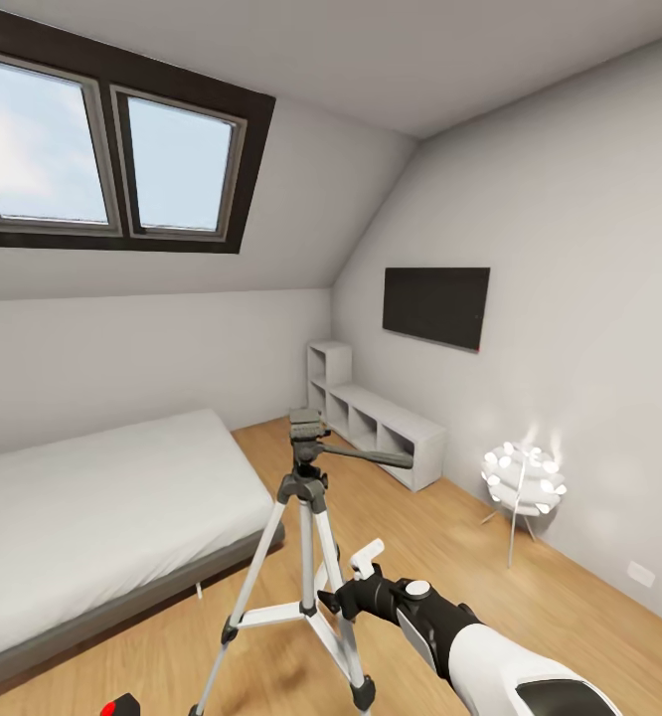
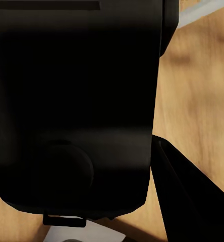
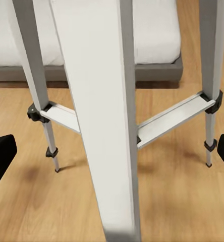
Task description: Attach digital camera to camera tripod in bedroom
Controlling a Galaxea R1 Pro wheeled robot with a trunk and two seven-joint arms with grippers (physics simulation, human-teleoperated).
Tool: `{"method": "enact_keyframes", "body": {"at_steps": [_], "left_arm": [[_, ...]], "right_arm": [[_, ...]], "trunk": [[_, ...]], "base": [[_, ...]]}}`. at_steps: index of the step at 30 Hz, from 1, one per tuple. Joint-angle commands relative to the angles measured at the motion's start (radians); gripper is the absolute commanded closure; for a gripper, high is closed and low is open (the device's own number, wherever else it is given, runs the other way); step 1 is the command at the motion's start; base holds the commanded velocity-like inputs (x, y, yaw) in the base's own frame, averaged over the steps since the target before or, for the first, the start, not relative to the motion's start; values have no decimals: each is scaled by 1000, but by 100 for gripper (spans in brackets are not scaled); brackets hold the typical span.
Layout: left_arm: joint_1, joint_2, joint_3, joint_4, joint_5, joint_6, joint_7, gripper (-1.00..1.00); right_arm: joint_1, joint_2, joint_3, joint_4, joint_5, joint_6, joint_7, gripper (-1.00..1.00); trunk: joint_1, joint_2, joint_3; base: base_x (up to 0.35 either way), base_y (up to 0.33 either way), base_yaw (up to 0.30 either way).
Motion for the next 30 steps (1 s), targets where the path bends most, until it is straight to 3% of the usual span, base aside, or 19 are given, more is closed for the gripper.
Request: {"method": "enact_keyframes", "body": {"at_steps": [1,27,28,30], "left_arm": [[0,1,-7,-2,6,3,5,100],[0,1,-7,-3,6,3,6,100],[0,1,-7,-3,6,3,6,100],[0,1,-7,-3,6,3,6,100]], "right_arm": [[0,0,1,0,7,-5,-1,-100],[0,0,1,14,1,-3,-3,-100],[0,0,1,14,1,-3,-3,100],[0,0,1,14,1,-2,-2,100]], "trunk": [[0,-1,0],[0,-1,0],[0,-1,0],[0,-1,0]], "base": [[18,0,0],[2,0,0],[0,0,0],[0,0,0]]}}
